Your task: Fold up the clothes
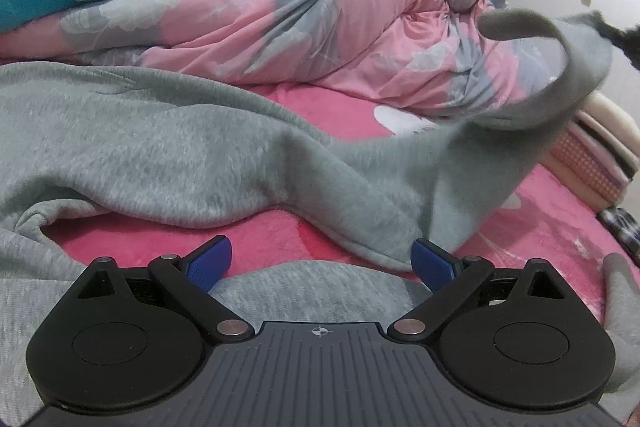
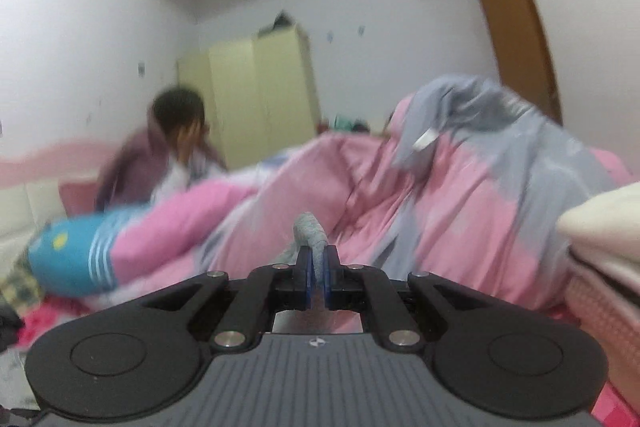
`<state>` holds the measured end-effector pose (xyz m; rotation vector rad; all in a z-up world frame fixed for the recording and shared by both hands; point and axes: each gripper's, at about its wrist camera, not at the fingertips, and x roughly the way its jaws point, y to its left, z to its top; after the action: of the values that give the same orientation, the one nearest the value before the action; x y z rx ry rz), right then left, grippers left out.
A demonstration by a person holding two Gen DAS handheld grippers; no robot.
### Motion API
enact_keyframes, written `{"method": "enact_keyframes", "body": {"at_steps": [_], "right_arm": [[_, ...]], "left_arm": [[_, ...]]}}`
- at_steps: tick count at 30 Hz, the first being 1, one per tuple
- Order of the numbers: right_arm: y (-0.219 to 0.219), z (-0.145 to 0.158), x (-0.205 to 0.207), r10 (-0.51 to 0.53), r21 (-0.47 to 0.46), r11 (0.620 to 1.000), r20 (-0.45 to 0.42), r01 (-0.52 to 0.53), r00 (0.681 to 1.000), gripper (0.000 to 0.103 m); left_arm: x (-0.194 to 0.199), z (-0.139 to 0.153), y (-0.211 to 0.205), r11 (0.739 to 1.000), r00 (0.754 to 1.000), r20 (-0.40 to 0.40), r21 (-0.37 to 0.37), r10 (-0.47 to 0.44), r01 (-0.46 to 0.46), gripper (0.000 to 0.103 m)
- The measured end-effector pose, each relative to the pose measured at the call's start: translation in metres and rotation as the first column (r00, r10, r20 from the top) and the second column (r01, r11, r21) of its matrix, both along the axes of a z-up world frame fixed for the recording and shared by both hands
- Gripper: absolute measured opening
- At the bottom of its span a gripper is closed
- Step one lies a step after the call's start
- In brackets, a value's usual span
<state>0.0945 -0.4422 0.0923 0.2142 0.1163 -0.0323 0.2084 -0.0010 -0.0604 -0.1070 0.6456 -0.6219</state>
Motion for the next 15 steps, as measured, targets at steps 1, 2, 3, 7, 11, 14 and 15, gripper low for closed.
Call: {"method": "enact_keyframes", "body": {"at_steps": [1, 2, 3, 7, 11, 14, 15], "right_arm": [[-0.012, -0.008, -0.007, -0.022, 0.002, 1.000, 0.007, 0.022, 1.000, 0.006], [-0.024, -0.017, -0.014, -0.043, 0.009, 0.999, 0.012, 0.043, 0.999, 0.006], [-0.042, -0.032, -0.023, -0.055, 0.055, 0.997, 0.006, 0.054, 0.998, 0.006], [-0.117, -0.105, -0.043, -0.162, 0.276, 0.936, -0.219, 0.220, 0.962, 0.010], [-0.164, -0.150, -0.072, -0.347, 0.439, 0.747, -0.383, 0.500, 0.856, 0.012], [-0.174, -0.156, -0.082, -0.398, 0.475, 0.668, -0.424, 0.573, 0.814, 0.012], [-0.166, -0.147, -0.077, -0.382, 0.455, 0.703, -0.407, 0.547, 0.829, 0.012]], "left_arm": [[0.000, 0.000, 0.000, 1.000, 1.000, 0.000, -0.001, 0.000, 0.000, 0.097], [0.000, 0.000, 0.001, 1.000, 1.000, -0.001, -0.002, 0.000, 0.000, 0.097], [0.000, 0.000, 0.001, 1.000, 1.000, -0.001, -0.002, -0.001, 0.001, 0.097], [0.000, 0.001, 0.001, 1.000, 1.000, -0.003, -0.002, 0.000, 0.000, 0.097], [0.000, 0.002, 0.002, 1.000, 1.000, 0.002, -0.005, 0.003, -0.003, 0.097], [0.000, 0.005, 0.003, 1.000, 1.000, 0.013, -0.025, -0.003, 0.004, 0.097], [0.000, 0.007, 0.004, 0.999, 1.000, 0.015, -0.034, -0.004, 0.004, 0.097]]}}
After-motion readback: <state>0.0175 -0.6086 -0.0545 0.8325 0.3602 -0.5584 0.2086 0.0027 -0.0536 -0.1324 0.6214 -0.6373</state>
